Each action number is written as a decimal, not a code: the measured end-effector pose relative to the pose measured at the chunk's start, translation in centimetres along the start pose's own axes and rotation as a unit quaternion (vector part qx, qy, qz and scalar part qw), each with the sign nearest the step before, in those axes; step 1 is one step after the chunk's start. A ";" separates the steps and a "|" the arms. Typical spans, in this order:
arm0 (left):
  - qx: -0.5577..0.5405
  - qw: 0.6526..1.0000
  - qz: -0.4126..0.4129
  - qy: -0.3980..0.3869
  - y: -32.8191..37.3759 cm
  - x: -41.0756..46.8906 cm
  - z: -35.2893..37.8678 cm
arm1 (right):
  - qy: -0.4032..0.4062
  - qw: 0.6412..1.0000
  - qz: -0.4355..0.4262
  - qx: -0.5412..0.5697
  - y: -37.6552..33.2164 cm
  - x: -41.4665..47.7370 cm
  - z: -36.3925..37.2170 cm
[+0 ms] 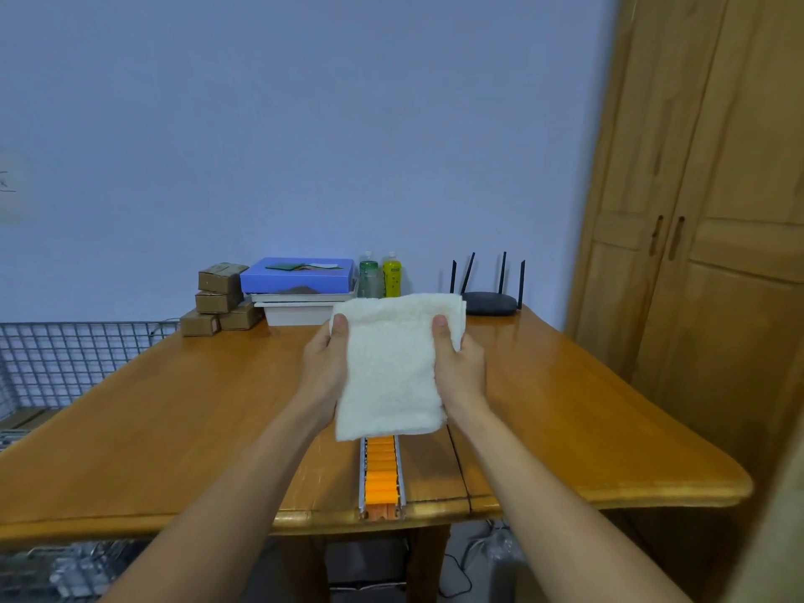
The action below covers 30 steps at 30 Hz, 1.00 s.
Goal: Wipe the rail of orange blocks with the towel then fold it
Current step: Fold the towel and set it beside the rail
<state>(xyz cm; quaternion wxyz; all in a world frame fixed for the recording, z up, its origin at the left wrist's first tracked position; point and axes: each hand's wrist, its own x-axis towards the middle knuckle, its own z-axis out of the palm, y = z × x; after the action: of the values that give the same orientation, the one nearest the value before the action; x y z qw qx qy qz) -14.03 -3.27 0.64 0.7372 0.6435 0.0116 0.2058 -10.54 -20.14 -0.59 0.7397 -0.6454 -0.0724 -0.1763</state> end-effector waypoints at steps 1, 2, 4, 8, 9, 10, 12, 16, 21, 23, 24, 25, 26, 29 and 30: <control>-0.002 1.000 0.000 0.001 -0.1 0.0 0.1 | -0.001 1.000 0.000 -0.002 0.1 0.0 -0.1; -0.003 1.000 0.000 0.001 -0.2 0.1 0.1 | -0.003 1.000 -0.001 -0.004 0.1 0.0 -0.2; -0.002 1.000 -0.002 -0.004 -0.3 0.2 0.3 | -0.005 1.000 -0.003 -0.006 0.1 0.1 -0.5; 0.023 1.000 -0.008 -0.005 -0.8 0.4 1.0 | -0.003 1.000 0.004 -0.010 0.1 0.3 -1.3; 0.040 0.999 -0.003 -0.001 -0.9 0.4 1.3 | 0.001 1.000 0.007 -0.015 0.2 0.4 -1.5; 0.064 0.998 0.006 0.003 -1.2 0.4 1.5 | 0.006 1.000 0.009 -0.022 0.3 0.5 -1.7; 0.122 0.992 0.031 0.009 -1.8 0.4 2.1 | 0.016 0.999 0.010 -0.039 0.7 0.8 -2.4; 0.198 0.978 0.057 0.016 -3.0 0.6 3.4 | 0.036 0.997 0.025 -0.070 1.5 1.2 -3.7; 0.220 0.975 0.015 -0.006 -4.6 1.6 5.5 | 0.059 0.990 0.034 -0.123 1.9 1.9 -5.7; 0.214 0.977 -0.021 -0.017 -5.3 2.1 6.5 | 0.074 0.986 0.038 -0.146 2.4 2.5 -6.8; 0.208 0.977 -0.036 -0.022 -5.6 2.2 7.0 | 0.082 0.984 0.043 -0.154 2.7 2.8 -7.3; 0.193 0.980 -0.043 -0.029 -5.9 2.2 7.4 | 0.091 0.982 0.051 -0.159 3.1 3.1 -7.8; 0.171 0.984 -0.039 -0.039 -6.1 2.1 7.7 | 0.098 0.980 0.062 -0.162 3.4 3.4 -8.2; 0.113 0.986 -0.020 -0.123 -6.3 1.5 8.4 | 0.112 0.974 0.092 -0.172 3.8 3.9 -9.5; 0.111 0.981 -0.022 -0.154 -6.3 1.3 8.6 | 0.116 0.972 0.098 -0.178 3.8 4.0 -9.9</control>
<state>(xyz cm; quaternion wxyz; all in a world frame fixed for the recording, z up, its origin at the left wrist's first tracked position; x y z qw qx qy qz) -8.59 -11.51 -3.60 0.6581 0.7452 -0.0656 0.0855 -6.68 -30.14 -4.38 0.6297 -0.7460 0.1098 -0.1869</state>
